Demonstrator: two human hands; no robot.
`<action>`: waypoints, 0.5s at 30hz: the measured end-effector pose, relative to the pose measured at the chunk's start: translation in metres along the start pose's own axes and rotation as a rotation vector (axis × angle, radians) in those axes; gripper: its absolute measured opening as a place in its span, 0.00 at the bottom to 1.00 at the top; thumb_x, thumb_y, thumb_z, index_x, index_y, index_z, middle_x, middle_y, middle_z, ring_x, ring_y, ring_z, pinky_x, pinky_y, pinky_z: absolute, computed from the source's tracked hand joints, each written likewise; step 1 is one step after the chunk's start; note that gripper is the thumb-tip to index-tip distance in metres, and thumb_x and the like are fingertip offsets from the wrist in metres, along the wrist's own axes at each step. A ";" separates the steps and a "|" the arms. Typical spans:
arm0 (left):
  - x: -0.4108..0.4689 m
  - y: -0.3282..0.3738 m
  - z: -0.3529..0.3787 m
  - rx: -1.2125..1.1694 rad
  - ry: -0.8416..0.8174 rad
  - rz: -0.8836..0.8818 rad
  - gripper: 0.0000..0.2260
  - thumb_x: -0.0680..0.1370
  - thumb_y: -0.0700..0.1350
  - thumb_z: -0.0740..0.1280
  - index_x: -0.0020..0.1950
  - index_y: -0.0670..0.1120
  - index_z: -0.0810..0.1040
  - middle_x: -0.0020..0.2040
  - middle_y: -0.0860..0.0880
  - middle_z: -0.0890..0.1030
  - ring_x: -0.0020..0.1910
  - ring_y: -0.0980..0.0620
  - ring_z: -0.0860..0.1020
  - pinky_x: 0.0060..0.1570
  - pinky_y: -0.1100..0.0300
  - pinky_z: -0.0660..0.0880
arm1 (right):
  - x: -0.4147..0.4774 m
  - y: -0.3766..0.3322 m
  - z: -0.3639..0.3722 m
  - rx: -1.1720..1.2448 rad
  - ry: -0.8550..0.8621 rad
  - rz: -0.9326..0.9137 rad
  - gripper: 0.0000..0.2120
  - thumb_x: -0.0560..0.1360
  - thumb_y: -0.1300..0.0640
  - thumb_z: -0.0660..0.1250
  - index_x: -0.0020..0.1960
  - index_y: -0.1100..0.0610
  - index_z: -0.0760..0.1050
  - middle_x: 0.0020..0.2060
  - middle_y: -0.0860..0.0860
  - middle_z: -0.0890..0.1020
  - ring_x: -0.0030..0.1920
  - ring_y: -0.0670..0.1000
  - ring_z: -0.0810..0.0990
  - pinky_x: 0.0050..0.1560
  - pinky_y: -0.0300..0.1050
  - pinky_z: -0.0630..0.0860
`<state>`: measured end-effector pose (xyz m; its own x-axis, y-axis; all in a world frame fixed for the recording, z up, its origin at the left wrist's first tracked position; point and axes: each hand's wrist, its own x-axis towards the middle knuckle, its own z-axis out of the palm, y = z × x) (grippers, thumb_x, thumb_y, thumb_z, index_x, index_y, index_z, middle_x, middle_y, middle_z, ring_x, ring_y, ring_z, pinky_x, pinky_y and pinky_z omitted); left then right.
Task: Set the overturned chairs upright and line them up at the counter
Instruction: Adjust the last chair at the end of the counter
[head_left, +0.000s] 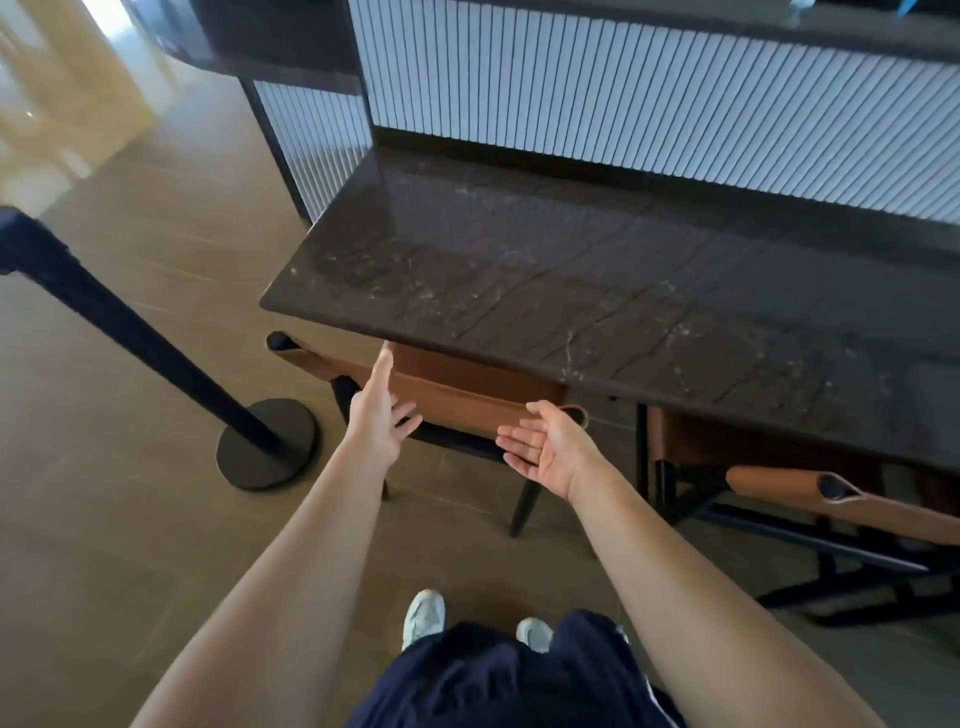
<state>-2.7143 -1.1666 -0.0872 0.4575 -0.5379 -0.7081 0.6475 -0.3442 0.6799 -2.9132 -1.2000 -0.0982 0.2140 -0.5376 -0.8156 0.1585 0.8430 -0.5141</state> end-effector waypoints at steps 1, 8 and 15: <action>0.008 0.008 -0.003 0.017 -0.004 -0.004 0.38 0.75 0.59 0.70 0.78 0.47 0.57 0.74 0.42 0.66 0.67 0.41 0.72 0.62 0.46 0.74 | 0.002 0.002 0.008 0.038 0.016 0.009 0.18 0.80 0.53 0.63 0.66 0.62 0.71 0.58 0.61 0.82 0.56 0.58 0.82 0.48 0.50 0.80; 0.058 0.043 -0.017 0.160 -0.035 -0.069 0.31 0.76 0.55 0.70 0.74 0.47 0.63 0.66 0.42 0.72 0.57 0.44 0.78 0.58 0.45 0.77 | 0.019 0.005 0.039 0.272 0.171 -0.027 0.14 0.80 0.55 0.64 0.64 0.58 0.71 0.55 0.62 0.82 0.53 0.59 0.82 0.48 0.52 0.78; 0.086 0.048 -0.019 0.196 -0.056 -0.163 0.21 0.78 0.50 0.69 0.68 0.44 0.70 0.56 0.39 0.78 0.52 0.41 0.81 0.54 0.44 0.79 | 0.036 0.000 0.048 0.325 0.271 -0.025 0.17 0.81 0.56 0.63 0.67 0.63 0.70 0.53 0.62 0.82 0.49 0.59 0.83 0.45 0.52 0.79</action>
<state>-2.6325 -1.2147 -0.1195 0.3187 -0.5031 -0.8034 0.5771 -0.5693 0.5855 -2.8596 -1.2198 -0.1147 -0.0476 -0.4966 -0.8667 0.4659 0.7565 -0.4591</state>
